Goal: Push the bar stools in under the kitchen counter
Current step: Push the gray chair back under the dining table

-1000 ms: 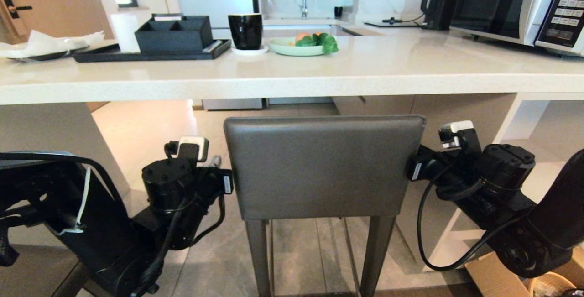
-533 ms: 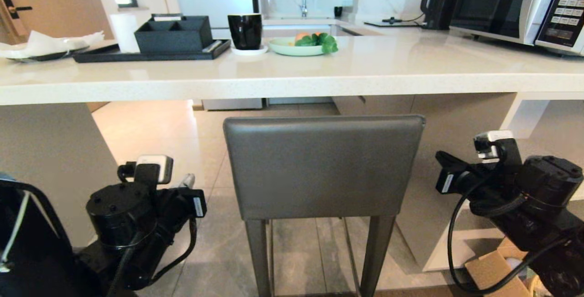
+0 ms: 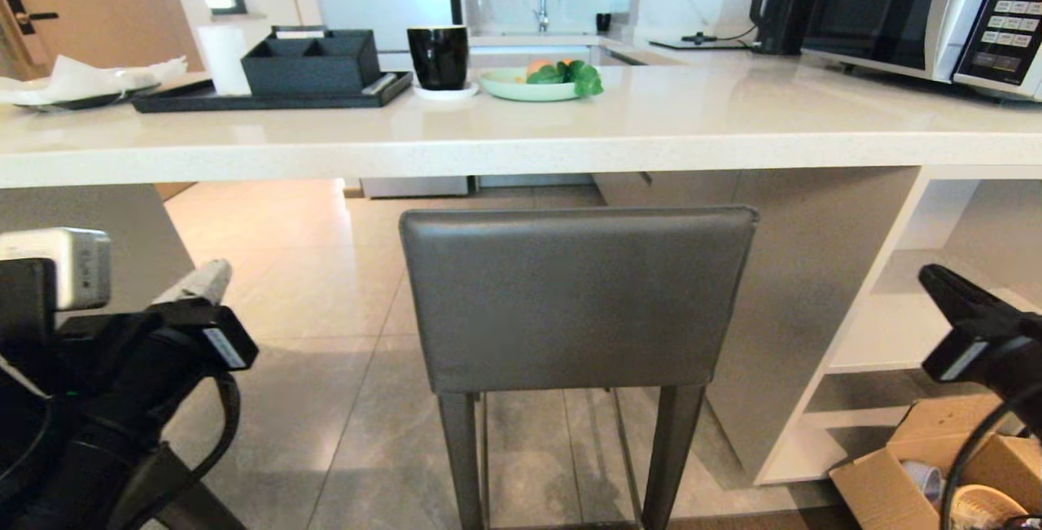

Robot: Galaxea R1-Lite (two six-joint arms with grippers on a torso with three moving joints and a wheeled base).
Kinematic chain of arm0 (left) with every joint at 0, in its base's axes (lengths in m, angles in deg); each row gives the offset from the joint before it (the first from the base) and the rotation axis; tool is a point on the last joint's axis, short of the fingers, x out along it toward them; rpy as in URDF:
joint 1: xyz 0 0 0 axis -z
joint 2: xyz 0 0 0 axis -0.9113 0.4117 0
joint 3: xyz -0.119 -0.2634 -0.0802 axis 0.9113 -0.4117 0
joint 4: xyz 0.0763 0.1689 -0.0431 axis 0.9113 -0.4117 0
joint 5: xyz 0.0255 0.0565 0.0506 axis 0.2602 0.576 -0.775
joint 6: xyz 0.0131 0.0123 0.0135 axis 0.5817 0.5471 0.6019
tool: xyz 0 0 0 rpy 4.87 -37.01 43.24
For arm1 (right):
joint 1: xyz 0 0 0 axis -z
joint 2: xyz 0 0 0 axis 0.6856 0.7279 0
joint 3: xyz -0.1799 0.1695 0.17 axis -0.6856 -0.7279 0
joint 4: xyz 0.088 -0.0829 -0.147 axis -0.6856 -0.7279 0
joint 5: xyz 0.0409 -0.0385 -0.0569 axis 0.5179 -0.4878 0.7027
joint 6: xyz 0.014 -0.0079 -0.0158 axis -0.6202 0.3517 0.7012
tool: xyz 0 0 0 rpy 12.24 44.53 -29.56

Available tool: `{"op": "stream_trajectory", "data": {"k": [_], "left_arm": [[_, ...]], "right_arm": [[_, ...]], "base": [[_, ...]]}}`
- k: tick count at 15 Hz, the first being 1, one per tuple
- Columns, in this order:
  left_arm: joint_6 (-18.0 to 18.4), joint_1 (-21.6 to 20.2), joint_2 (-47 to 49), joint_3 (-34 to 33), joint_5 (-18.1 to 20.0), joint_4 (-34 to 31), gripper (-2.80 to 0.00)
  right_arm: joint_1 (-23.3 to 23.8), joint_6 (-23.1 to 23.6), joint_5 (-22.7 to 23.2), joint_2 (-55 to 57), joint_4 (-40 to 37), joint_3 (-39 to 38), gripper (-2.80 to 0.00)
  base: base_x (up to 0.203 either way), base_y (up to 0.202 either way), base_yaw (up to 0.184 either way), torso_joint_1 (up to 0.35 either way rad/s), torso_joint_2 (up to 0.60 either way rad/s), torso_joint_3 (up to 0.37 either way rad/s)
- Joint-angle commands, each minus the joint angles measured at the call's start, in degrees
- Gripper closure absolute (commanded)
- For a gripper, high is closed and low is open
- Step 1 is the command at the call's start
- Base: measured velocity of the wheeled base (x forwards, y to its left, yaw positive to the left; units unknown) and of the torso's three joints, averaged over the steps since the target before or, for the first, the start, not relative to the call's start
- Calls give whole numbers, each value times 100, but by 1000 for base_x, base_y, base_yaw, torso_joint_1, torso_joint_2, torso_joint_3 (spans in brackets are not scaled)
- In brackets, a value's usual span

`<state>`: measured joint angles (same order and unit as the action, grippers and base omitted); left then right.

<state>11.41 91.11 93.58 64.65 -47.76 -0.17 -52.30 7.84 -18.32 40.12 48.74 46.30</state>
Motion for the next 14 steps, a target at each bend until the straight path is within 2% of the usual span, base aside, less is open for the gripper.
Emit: {"op": "stream_trajectory", "data": {"k": [1,3,6,9,11,13,14], "left_arm": [[52,-211,-1281,40,-58,-471,0],[185,-546,-1736,13,-87,-659,0],[382,-1210,-2338,9,-72,-749,0],[419,-1359,-2944,-197,-14,-742,0],[482,-1585,-3389,-438,39,-755,0],[682,-1691,-3960,-643,360,-932,0],[782,-1712,-4293,-693,525,-1167,0]], "right_arm": [[-2,53,-63,-1991,-1161,-81,0],[114,87,-114,-3087,-2499,-18,0],[448,142,-159,-4144,-3682,57,0],[715,174,-166,-5272,-5084,412,0],[800,196,-156,-6165,-6473,834,0],[843,202,-152,-6936,-7882,1271,0],[857,204,-161,-7154,-8221,1379,0]], "base": [[0,0,0,0,0,0],[0,0,0,0,0,0],[0,0,0,0,0,0],[0,0,0,0,0,0],[0,0,0,0,0,0],[0,0,0,0,0,0],[0,0,0,0,0,0]]}}
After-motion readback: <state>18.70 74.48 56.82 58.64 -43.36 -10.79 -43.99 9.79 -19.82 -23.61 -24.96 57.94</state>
